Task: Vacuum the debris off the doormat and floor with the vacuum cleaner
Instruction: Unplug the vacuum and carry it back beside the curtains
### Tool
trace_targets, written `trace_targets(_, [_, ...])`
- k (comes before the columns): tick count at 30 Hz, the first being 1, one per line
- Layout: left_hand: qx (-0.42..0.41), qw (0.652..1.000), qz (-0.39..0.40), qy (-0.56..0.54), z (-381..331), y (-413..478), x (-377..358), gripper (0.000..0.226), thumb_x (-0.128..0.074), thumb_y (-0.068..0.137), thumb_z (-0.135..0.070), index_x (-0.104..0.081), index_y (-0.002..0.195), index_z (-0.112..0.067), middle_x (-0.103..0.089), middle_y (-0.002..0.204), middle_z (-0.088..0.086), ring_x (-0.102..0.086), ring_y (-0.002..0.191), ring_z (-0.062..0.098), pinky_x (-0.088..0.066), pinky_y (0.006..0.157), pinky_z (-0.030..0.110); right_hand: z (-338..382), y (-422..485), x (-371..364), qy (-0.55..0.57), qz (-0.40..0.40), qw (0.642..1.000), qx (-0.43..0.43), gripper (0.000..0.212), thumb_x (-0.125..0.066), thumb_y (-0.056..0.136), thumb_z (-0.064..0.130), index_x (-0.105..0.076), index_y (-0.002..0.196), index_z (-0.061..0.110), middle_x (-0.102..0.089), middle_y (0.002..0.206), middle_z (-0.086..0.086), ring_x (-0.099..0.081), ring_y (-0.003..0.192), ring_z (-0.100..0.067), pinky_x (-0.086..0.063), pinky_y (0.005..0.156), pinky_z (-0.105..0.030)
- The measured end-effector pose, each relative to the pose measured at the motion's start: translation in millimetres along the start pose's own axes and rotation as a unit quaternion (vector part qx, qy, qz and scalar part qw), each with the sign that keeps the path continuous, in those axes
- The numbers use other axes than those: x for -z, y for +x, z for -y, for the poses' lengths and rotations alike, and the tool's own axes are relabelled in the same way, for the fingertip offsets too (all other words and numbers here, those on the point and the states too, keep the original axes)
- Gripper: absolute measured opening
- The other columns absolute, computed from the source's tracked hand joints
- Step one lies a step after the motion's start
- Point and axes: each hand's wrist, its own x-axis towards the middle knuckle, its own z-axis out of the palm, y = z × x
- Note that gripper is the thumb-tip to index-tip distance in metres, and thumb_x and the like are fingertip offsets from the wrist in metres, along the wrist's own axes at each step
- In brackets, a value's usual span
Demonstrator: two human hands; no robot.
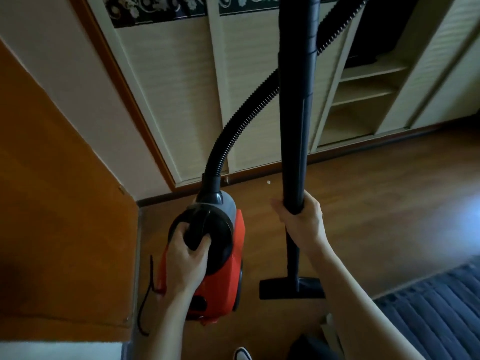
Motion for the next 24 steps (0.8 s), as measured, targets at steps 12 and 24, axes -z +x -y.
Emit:
trace_targets(12, [-0.014, 0.996, 0.082, -0.036, -54, 118, -141, 0.012, -0.066, 0.085, -0.019, -0.057, 0.086, -0.027, -0.065, 0.084, 0.000, -0.062, 0.079, 0.006, -0.049, 0.067, 0.032, -60, 123, 68, -0.030, -0.122, 0.992, 0.001, 0.042, -0.079, 0.087, 0.010, -0.051, 0.079, 0.040, -0.055, 0.063, 0.016, -0.051, 0.055, -0.004, -0.044, 0.057, -0.019])
trace_targets(24, [-0.044, 0.985, 0.162, -0.028, -156, 219, -354, 0.022, -0.065, 0.088, -0.013, -0.063, 0.097, -0.033, -0.068, 0.092, -0.007, -0.064, 0.085, -0.004, -0.050, 0.072, 0.026, -124, 289, 224, -0.044, -0.202, 0.978, 0.014, 0.042, -0.079, 0.087, 0.009, -0.051, 0.078, 0.040, -0.057, 0.064, 0.021, -0.052, 0.056, -0.005, -0.045, 0.057, -0.024])
